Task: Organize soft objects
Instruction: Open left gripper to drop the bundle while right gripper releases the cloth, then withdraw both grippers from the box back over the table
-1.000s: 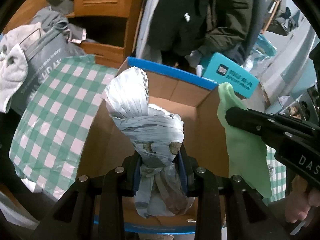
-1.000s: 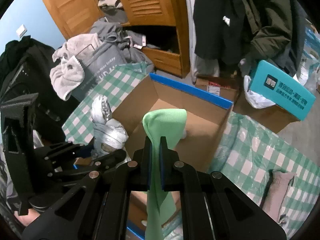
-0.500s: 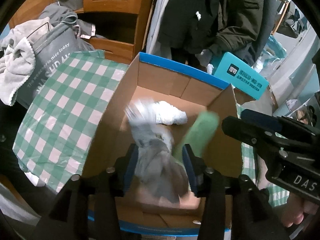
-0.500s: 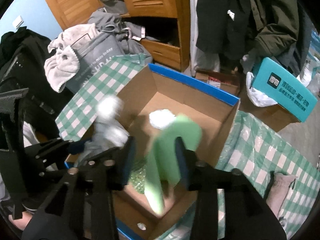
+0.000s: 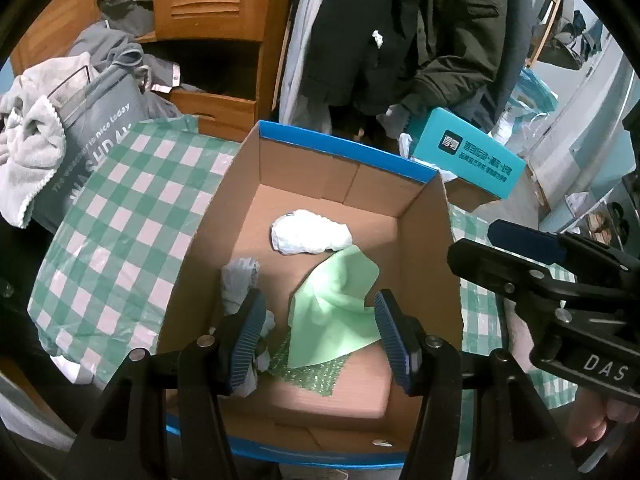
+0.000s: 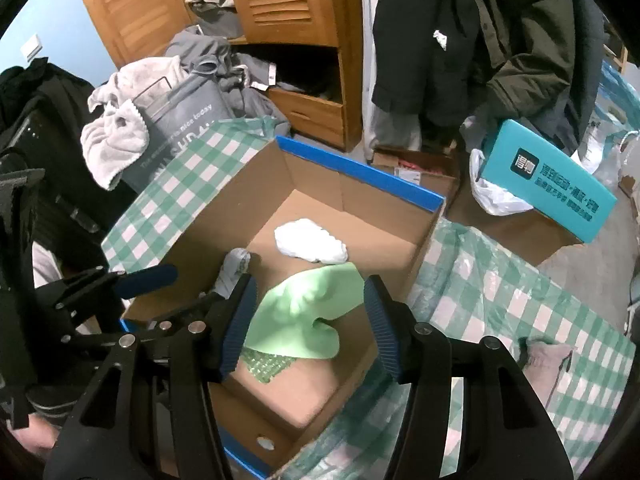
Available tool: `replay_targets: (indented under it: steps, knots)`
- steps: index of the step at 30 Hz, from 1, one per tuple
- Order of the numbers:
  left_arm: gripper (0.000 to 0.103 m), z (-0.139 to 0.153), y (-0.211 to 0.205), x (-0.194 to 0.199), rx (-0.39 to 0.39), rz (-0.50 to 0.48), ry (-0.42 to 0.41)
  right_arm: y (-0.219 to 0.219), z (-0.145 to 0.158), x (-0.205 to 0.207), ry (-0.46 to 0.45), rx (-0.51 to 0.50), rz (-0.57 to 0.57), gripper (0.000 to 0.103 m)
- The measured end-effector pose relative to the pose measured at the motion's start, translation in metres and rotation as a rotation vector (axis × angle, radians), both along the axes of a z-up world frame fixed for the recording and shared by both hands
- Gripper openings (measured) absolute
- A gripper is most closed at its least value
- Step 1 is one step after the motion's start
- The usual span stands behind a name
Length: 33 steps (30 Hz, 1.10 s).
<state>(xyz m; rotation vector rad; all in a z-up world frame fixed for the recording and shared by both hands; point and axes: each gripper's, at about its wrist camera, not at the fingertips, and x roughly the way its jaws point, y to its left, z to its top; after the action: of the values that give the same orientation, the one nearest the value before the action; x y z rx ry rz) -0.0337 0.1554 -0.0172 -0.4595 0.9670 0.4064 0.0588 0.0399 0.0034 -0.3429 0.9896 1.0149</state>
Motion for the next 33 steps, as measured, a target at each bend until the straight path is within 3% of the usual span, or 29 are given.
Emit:
replay_targets:
  steps: [33]
  knots:
    - [0.065,0.005,-0.083,0.045,0.011,-0.198,0.003,-0.104,-0.005,0.033,-0.013,-0.015,-0.163,0.057]
